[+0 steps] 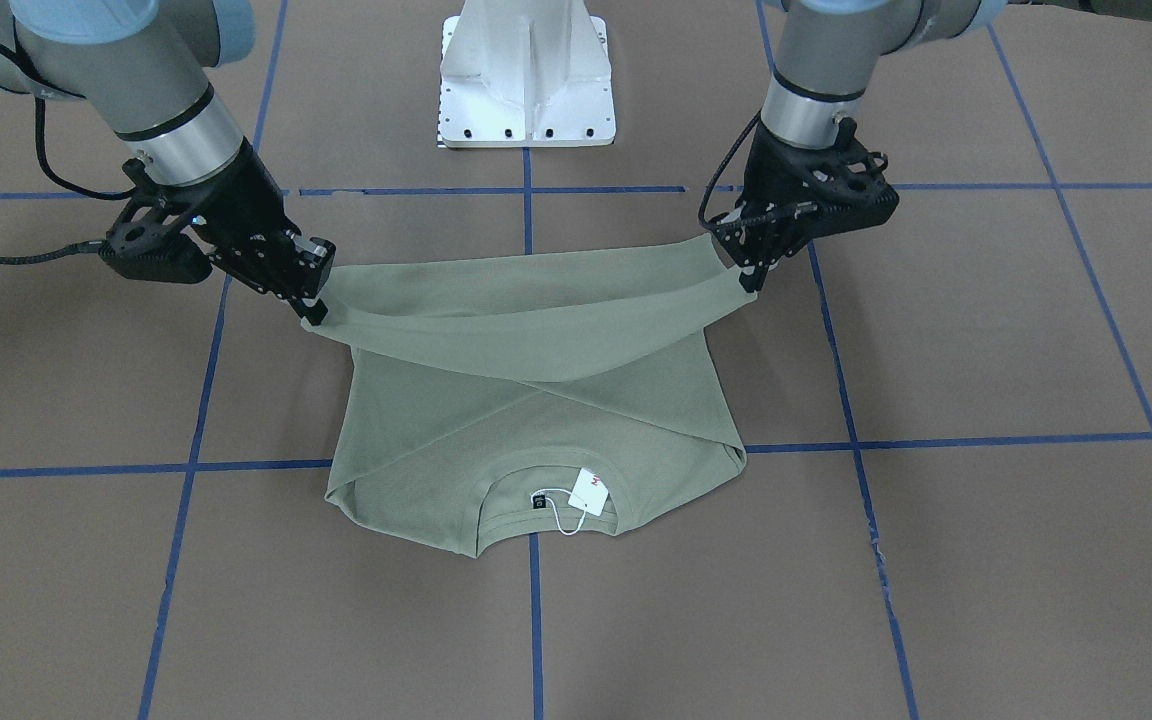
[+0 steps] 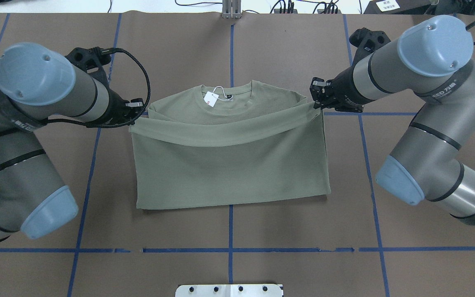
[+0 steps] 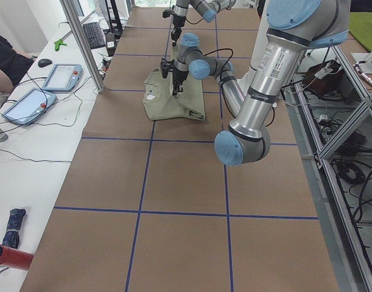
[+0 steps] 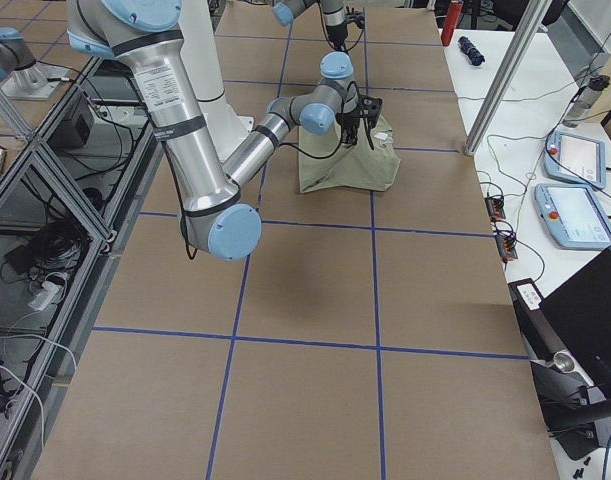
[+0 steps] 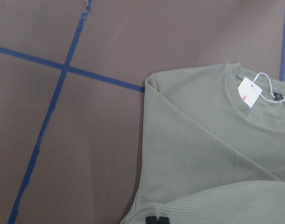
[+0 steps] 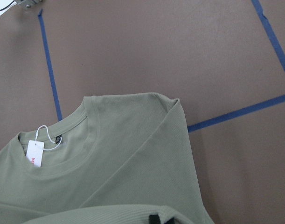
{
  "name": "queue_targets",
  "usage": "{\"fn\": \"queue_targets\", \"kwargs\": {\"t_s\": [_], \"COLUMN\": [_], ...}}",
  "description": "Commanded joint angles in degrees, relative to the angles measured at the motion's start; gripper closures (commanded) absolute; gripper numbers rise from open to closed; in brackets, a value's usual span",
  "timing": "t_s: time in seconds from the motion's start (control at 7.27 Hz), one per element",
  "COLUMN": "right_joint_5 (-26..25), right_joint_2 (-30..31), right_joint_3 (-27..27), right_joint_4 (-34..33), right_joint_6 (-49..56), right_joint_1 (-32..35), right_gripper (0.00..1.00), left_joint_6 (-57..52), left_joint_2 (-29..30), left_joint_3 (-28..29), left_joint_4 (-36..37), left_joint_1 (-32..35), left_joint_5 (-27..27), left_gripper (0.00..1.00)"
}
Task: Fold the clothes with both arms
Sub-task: 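Lift the hem with both grippers and fold it toward the collar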
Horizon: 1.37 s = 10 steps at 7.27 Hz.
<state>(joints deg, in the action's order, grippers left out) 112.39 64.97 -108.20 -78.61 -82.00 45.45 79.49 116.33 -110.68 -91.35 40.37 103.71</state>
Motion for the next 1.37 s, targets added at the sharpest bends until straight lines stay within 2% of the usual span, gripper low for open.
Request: {"fn": "queue_targets", "kwargs": {"t_s": [0.0,0.14,0.27,0.55,1.24], "right_joint_5": [-1.29,-1.29,-1.29,-1.29,-1.29], "right_joint_2": [-3.95,-4.84,-6.76,-7.05,-8.01], "right_joint_3": [9.55,12.72,16.76,21.43,23.38], "right_joint_4": [4.05,5.03,6.0,9.86,11.11], "right_joint_6": [0.88,0.97,0.97,0.97,0.88], "right_joint_1": [0.86,1.3,1.83,2.09,2.88], "right_gripper": [1.0,1.0,1.0,1.0,1.0], "left_joint_6": [-0.03,-0.29,-0.56,-2.66,-2.23], "left_joint_2": [0.56,0.56,0.65,0.65,4.85], "left_joint_3": [13.86,18.44,20.58,22.09,24.72], "left_joint_4": [-14.23,-19.78,-22.18,-22.65,-22.47], "left_joint_1": [0.85,1.29,2.6,3.83,4.02], "left_joint_5": [-0.26,-1.39,-1.32,-1.41,-1.41], "left_gripper": [1.0,1.0,1.0,1.0,1.0]}}
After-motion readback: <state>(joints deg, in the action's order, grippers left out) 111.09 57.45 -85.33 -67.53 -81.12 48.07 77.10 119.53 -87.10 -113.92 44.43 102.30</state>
